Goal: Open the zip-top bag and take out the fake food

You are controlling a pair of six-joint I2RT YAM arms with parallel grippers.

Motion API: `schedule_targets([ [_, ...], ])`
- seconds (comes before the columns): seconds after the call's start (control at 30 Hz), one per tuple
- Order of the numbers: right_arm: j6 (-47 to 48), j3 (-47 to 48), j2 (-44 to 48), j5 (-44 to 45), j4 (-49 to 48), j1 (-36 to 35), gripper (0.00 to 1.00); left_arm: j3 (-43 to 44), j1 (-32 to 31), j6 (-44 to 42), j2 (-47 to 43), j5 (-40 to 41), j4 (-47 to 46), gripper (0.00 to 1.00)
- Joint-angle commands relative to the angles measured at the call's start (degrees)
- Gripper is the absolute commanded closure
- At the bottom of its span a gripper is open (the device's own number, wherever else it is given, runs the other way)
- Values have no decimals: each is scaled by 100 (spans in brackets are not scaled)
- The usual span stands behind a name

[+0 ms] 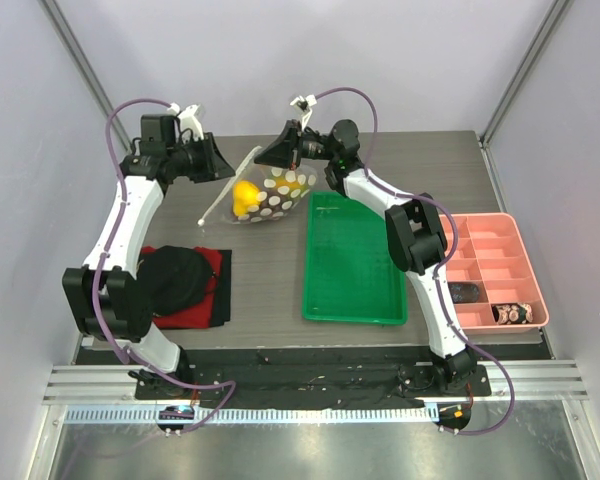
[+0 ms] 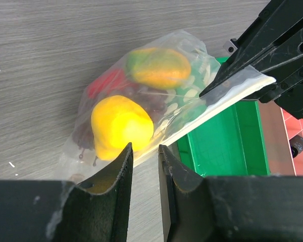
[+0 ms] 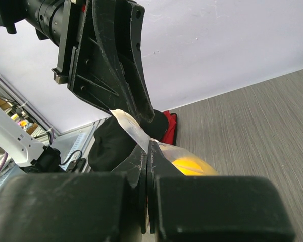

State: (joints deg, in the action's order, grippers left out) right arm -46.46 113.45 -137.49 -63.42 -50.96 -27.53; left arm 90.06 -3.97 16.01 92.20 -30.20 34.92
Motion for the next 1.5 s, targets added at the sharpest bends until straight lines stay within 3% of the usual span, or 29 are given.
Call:
schedule_targets([
  [0.0, 84, 46, 530, -30, -169, -7, 99, -33, -69, -72, 17, 5, -284, 73],
  [0.43, 31, 63, 522, -21, -186, -68, 99, 37, -306, 113, 474, 339, -257, 71],
  [0.63, 23, 81, 504, 40, -195, -68, 99, -102, -438, 358, 299, -337, -477, 69],
  [0.83, -292, 239, 337, 75, -440, -77, 99, -901, -438, 780, -290, -1249, -1074, 58],
  [1.2, -373, 503, 170, 119, -371, -165, 99, -1614, -579, 1483, -615, -1621, -1760, 57],
  [1.4, -311, 520, 117, 181, -274, -227, 99, -1404, -640, 1747, -660, -1113, -1787, 69],
  [1.47, -303, 529, 82, 198, -248, -253, 99, -1360, -675, 2010, -695, -814, -1656, 82],
])
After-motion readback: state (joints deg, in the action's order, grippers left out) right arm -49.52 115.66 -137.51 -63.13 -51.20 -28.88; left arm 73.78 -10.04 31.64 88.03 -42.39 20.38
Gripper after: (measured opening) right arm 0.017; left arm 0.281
